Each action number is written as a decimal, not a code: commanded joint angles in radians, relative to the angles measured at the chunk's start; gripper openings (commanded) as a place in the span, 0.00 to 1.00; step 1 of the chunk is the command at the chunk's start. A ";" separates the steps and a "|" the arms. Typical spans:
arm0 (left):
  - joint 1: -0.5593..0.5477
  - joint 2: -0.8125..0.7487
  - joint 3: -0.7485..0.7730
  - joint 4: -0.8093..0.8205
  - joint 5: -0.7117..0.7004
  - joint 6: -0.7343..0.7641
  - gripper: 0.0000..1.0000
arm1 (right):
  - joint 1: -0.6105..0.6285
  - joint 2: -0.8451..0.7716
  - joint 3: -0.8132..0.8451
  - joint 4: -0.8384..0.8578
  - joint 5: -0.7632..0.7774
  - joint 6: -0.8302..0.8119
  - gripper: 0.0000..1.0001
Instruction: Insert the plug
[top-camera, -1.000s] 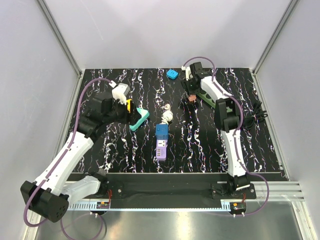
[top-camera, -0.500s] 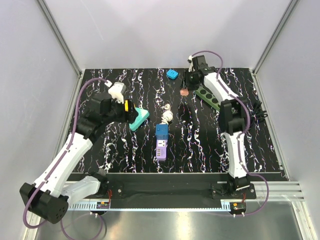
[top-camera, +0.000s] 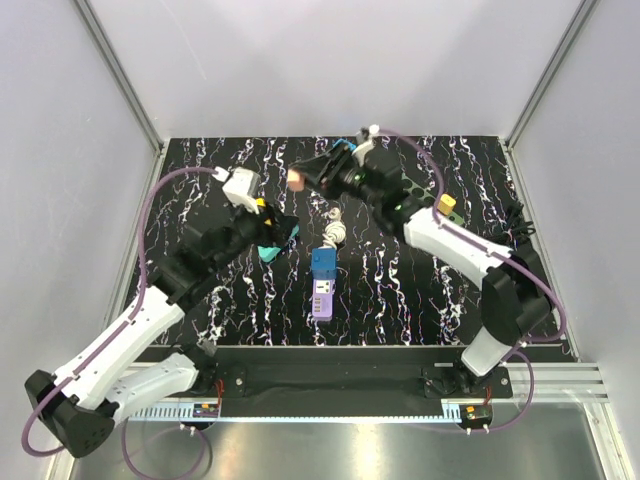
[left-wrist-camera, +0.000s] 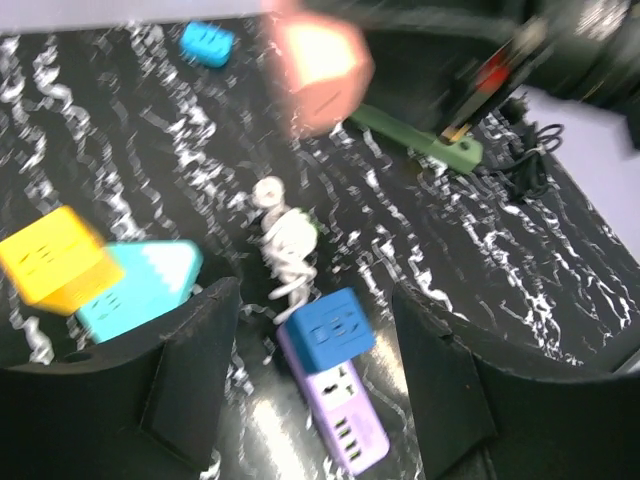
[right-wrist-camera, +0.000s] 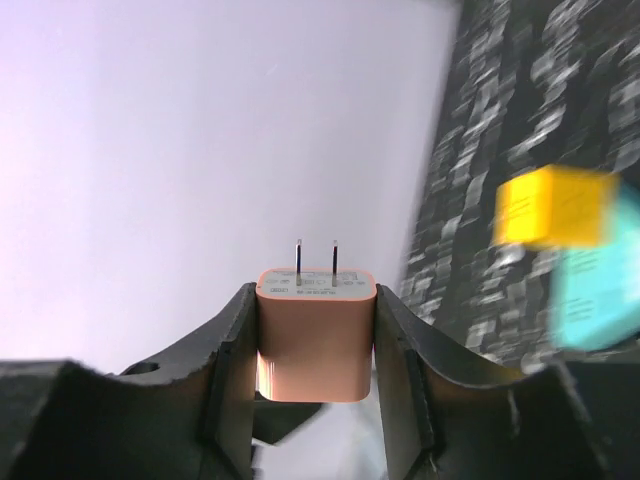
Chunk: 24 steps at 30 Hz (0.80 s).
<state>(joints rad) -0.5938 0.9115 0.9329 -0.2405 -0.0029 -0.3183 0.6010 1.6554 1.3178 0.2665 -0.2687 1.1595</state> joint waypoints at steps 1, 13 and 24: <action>-0.090 -0.016 -0.034 0.237 -0.149 0.033 0.66 | 0.065 -0.035 -0.089 0.235 0.120 0.256 0.00; -0.299 0.015 -0.040 0.326 -0.537 0.189 0.68 | 0.132 -0.175 -0.190 0.237 0.263 0.327 0.00; -0.328 0.059 -0.034 0.420 -0.511 0.234 0.59 | 0.141 -0.210 -0.245 0.272 0.247 0.361 0.00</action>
<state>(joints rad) -0.9134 0.9718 0.8871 0.0628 -0.4812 -0.1051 0.7288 1.4849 1.1023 0.4892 -0.0444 1.4925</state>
